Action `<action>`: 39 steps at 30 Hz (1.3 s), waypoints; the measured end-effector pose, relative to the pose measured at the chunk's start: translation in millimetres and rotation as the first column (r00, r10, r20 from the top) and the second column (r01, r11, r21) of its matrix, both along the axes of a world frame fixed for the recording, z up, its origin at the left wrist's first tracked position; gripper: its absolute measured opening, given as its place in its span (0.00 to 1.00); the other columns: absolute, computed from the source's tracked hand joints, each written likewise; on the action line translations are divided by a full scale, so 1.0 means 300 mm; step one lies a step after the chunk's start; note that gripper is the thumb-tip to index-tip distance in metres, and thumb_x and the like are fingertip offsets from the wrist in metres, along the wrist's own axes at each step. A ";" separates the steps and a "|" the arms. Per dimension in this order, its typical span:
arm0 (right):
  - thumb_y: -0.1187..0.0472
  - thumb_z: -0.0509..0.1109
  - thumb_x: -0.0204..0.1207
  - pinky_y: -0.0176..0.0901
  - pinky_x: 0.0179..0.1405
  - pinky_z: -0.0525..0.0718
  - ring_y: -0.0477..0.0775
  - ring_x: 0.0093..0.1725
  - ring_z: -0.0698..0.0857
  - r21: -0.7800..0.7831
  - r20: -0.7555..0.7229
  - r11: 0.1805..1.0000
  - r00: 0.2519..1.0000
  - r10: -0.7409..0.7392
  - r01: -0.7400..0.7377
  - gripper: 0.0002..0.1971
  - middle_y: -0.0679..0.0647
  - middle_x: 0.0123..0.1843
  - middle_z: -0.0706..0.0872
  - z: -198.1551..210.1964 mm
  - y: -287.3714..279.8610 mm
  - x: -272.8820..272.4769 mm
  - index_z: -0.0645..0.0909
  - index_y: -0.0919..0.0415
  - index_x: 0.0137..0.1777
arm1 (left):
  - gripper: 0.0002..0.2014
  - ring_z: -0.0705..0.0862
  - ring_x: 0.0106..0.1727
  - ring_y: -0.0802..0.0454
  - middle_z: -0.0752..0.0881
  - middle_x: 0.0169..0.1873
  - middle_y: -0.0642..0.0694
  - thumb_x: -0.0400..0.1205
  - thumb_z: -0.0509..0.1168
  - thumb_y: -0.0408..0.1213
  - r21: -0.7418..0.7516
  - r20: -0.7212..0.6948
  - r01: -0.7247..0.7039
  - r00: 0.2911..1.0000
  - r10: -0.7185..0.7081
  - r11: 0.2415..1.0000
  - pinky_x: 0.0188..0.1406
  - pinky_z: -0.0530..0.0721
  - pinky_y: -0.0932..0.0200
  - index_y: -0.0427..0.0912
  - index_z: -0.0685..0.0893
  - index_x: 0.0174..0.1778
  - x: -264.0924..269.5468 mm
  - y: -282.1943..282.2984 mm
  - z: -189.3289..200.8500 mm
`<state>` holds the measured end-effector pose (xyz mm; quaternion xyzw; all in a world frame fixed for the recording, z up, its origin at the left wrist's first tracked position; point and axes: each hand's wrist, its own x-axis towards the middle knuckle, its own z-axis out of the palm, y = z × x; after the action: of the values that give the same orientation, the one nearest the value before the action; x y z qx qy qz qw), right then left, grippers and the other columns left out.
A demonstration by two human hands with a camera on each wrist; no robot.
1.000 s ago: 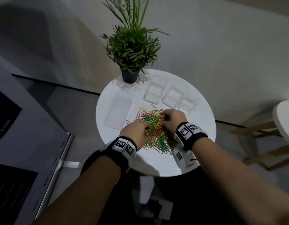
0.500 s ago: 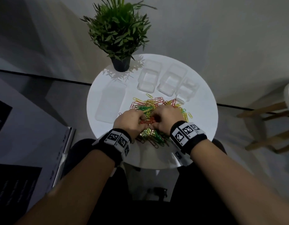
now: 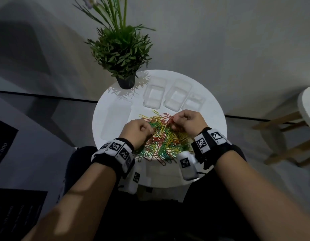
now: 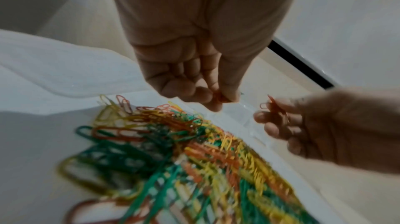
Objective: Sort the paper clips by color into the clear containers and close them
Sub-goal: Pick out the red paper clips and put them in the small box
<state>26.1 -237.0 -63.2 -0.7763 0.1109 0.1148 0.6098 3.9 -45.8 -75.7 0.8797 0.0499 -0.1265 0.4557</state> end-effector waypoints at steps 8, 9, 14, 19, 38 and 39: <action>0.72 0.57 0.84 0.37 0.25 0.87 0.49 0.28 0.89 0.489 -0.328 0.850 0.944 -0.030 0.197 0.10 0.56 0.32 0.88 0.023 -0.045 0.034 0.80 0.64 0.49 | 0.05 0.77 0.26 0.61 0.85 0.32 0.45 0.82 0.65 0.26 -0.476 -0.197 -0.156 0.978 0.069 0.866 0.26 0.78 0.71 0.35 0.86 0.49 0.048 -0.001 0.053; 0.72 0.55 0.84 0.37 0.24 0.87 0.49 0.27 0.88 0.524 -0.360 0.822 0.933 -0.025 0.224 0.11 0.56 0.30 0.88 0.022 -0.050 0.035 0.80 0.64 0.50 | 0.06 0.77 0.26 0.61 0.86 0.33 0.44 0.82 0.64 0.26 -0.483 -0.211 -0.165 0.975 0.068 0.860 0.27 0.79 0.71 0.35 0.86 0.51 0.053 0.003 0.051; 0.71 0.54 0.82 0.37 0.23 0.86 0.53 0.25 0.86 0.631 -0.447 0.685 0.892 -0.064 0.365 0.12 0.62 0.34 0.84 0.014 -0.081 0.037 0.79 0.70 0.47 | 0.12 0.80 0.27 0.62 0.87 0.37 0.43 0.82 0.63 0.23 -0.475 -0.236 -0.130 0.972 0.016 0.870 0.27 0.80 0.72 0.37 0.84 0.58 0.072 0.009 0.035; 0.63 0.59 0.82 0.37 0.24 0.82 0.53 0.28 0.77 0.692 -0.482 0.594 0.875 -0.043 0.410 0.10 0.56 0.28 0.74 0.002 -0.103 0.019 0.77 0.65 0.40 | 0.09 0.78 0.26 0.61 0.81 0.33 0.45 0.84 0.59 0.23 -0.439 -0.282 -0.164 0.959 0.038 0.883 0.24 0.81 0.71 0.36 0.84 0.47 0.080 -0.018 0.034; 0.64 0.61 0.80 0.48 0.57 0.81 0.57 0.63 0.82 -0.845 -0.243 0.378 0.901 0.359 -0.378 0.28 0.51 0.68 0.82 -0.041 -0.066 0.112 0.71 0.31 0.72 | 0.07 0.81 0.37 0.54 0.82 0.29 0.55 0.81 0.65 0.44 0.152 0.026 0.057 0.998 -0.061 0.987 0.36 0.75 0.61 0.50 0.87 0.42 0.147 -0.090 0.014; 0.63 0.61 0.81 0.48 0.57 0.81 0.57 0.63 0.82 -0.853 -0.254 0.352 0.896 0.366 -0.385 0.27 0.52 0.67 0.82 -0.044 -0.069 0.115 0.70 0.32 0.73 | 0.06 0.82 0.39 0.52 0.81 0.29 0.56 0.81 0.66 0.45 0.219 0.038 0.085 0.995 -0.095 0.972 0.37 0.77 0.61 0.52 0.88 0.43 0.161 -0.099 0.016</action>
<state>60.7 -257.8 -76.4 -0.9804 -0.0204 0.1832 0.0692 52.3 -75.5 -70.8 0.9283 0.0124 -0.1196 0.3518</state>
